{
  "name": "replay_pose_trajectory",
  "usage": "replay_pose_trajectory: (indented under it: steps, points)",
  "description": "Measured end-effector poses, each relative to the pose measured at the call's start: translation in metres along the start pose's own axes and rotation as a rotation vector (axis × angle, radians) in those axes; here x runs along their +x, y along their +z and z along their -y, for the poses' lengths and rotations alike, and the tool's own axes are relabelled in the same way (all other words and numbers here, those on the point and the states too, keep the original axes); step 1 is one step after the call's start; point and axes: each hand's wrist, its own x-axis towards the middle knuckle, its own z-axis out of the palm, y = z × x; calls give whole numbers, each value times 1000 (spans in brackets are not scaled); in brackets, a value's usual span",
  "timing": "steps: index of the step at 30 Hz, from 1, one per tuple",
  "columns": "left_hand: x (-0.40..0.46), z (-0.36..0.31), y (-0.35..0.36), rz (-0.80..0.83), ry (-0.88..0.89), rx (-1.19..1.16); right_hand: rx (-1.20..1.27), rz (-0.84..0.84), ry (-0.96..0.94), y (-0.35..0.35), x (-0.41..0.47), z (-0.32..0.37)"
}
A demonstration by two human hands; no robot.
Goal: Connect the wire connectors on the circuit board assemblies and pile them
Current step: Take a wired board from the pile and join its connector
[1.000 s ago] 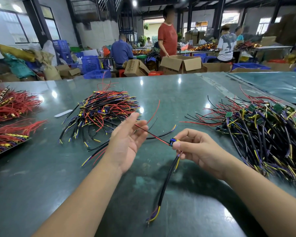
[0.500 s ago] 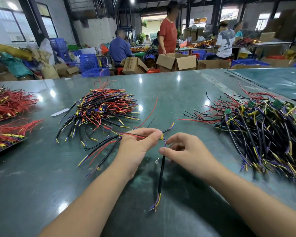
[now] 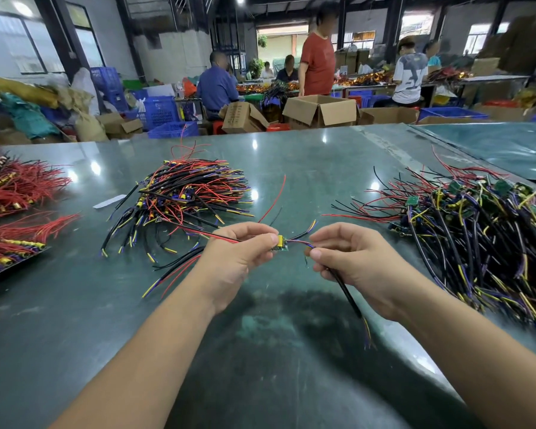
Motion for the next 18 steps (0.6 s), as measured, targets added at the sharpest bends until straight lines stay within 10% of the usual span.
replay_pose_trajectory:
  steps: [9,18]
  points:
    - [-5,-7,1,174,-143,23,121,25,-44,-4,-1,4]
    - [-2,-7,-6,158,-395,-114,-598,-9,-387,-3,-4,1]
